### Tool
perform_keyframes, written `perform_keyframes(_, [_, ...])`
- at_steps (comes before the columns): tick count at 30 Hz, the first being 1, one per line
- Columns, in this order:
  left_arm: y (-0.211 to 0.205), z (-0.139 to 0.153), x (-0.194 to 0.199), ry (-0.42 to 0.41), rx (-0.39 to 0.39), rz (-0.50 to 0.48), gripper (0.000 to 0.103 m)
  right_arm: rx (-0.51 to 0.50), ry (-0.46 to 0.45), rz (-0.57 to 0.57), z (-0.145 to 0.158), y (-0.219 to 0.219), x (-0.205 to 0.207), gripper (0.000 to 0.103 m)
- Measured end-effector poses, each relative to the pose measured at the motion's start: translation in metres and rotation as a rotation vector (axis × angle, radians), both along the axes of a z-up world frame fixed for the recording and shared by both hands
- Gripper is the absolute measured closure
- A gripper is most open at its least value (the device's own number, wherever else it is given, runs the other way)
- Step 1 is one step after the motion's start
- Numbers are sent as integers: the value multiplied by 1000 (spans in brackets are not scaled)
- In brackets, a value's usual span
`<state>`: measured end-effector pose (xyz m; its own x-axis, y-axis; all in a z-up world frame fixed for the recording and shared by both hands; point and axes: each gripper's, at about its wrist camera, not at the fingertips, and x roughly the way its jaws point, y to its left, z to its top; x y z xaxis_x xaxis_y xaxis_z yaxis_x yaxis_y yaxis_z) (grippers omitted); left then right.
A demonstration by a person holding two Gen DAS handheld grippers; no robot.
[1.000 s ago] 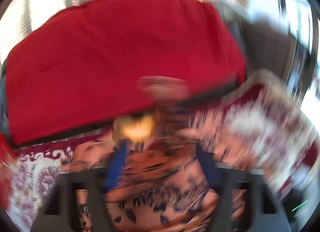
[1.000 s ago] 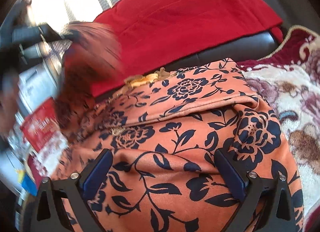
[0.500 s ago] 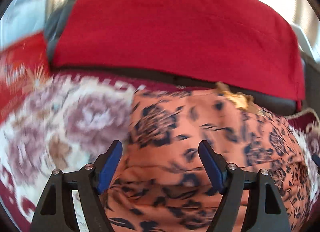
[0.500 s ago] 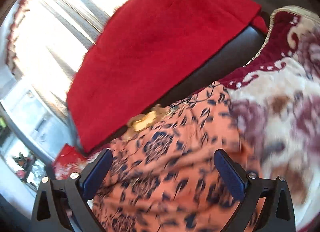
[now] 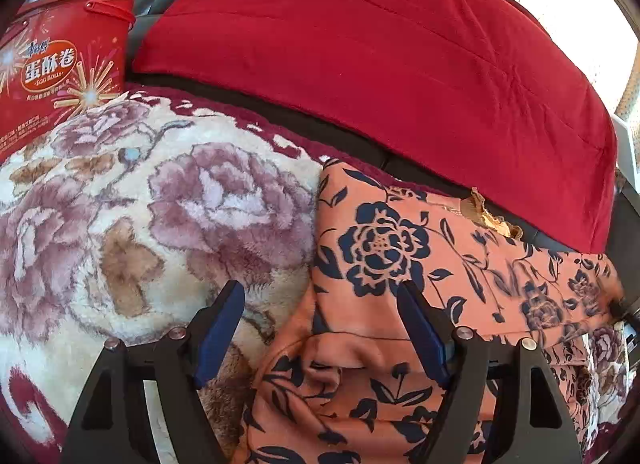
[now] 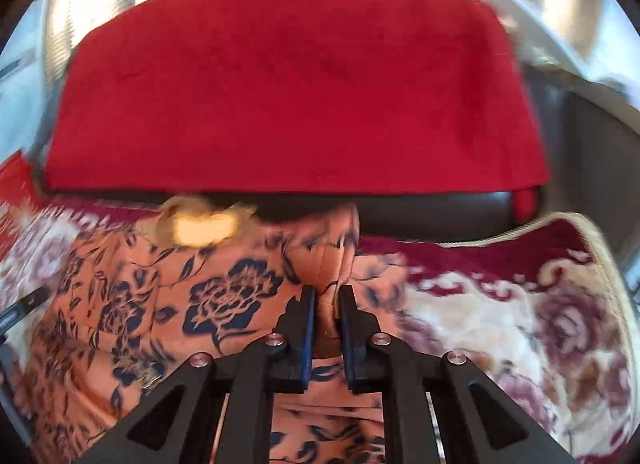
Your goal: Fold small clothes
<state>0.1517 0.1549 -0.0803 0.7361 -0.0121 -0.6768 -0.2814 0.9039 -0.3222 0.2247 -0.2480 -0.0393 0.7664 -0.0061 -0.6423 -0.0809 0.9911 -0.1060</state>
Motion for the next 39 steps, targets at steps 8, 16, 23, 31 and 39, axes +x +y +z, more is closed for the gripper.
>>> perform_keyframes(8, [-29, -27, 27, 146, 149, -80, 22, 307, 51, -55, -21, -50, 3, 30])
perform_keyframes(16, [-32, -28, 25, 146, 161, -73, 20, 551, 68, 158, -15, -30, 26, 16])
perform_keyframes(23, [-29, -29, 29, 149, 145, -75, 19, 520, 56, 96, -29, -36, 17, 21])
perform_keyframes(31, [-29, -23, 13, 129, 145, -76, 18, 529, 82, 60, -30, -44, -14, 11])
perform_keyframes(39, [-20, 15, -82, 53, 156, -150, 18, 390, -1, 107, -13, -94, -170, 10])
